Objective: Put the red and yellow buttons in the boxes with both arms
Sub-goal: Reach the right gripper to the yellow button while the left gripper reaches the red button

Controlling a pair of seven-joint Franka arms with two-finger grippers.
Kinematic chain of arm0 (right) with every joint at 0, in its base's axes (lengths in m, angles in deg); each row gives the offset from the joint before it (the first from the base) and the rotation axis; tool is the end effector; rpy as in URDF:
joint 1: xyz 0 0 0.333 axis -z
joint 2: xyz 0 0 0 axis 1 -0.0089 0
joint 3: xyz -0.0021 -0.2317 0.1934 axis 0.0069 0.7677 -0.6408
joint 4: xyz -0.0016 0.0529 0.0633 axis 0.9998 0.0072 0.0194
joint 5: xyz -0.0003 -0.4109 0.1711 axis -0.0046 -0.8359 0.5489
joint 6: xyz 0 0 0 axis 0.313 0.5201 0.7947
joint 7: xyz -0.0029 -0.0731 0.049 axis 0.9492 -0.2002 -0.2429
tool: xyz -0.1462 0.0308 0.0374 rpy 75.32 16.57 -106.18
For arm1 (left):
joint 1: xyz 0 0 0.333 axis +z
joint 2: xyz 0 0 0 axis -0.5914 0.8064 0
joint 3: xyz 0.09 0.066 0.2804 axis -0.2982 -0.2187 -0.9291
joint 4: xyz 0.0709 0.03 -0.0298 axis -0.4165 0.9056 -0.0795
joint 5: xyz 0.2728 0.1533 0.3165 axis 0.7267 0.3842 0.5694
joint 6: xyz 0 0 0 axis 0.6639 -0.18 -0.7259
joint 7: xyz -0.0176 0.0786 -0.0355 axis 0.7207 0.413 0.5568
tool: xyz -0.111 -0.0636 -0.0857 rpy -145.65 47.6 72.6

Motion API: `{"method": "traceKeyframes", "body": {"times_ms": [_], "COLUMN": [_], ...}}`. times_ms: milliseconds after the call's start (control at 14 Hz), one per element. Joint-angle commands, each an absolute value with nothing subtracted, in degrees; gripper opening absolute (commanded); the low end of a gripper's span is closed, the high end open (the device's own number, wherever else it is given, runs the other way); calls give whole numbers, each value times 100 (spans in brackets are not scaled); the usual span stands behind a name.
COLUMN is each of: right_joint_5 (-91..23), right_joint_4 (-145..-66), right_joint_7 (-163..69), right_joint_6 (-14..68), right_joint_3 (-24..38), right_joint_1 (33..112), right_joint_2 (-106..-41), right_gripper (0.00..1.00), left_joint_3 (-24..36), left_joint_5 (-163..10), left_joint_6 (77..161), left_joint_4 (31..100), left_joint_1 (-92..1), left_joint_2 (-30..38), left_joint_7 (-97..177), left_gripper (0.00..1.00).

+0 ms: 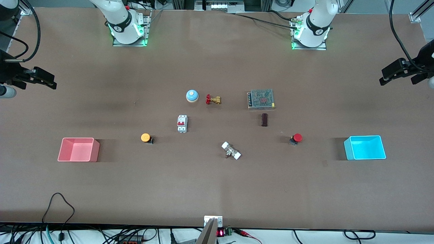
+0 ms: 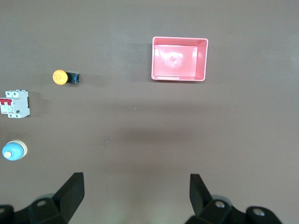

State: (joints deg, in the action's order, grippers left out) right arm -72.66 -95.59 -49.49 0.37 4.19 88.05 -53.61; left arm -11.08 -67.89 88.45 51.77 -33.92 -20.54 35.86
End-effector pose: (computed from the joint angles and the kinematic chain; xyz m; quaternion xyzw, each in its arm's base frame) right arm 0.6185 -0.0191 0.5333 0.9992 0.0115 -0.0339 0.0183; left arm 0.6081 0.0100 0.5850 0.9996 0.0279 -0.0022 0.0032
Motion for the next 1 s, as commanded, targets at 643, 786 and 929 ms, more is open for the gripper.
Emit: {"method": "traceKeyframes", "body": {"times_ms": [643,786,929], "right_joint_5": [-7060,-7043,-7025], "right_joint_4": [-9524,-9524,-9533], "right_joint_7": [-4893,-4954,-4981], "right_joint_6": [257,433,618], "right_joint_3": [435,373,364], "right_joint_1": [8923,8844,8634], "right_joint_2": [-5804,-6130,-6446], "right_gripper": [100,100,100], "left_joint_3": [-1127,-1074,-1048], "left_joint_5": [-6799,-6799,-6799], "left_joint_6": [9033,9296,9499], "left_joint_4": [5186,5195,5195], "left_joint_1": [-3634,-3757,-3915], "left_joint_2": [-1566,-1206,-819], "left_joint_7": [3593,3741,4093], "left_gripper": [100,100,100]}}
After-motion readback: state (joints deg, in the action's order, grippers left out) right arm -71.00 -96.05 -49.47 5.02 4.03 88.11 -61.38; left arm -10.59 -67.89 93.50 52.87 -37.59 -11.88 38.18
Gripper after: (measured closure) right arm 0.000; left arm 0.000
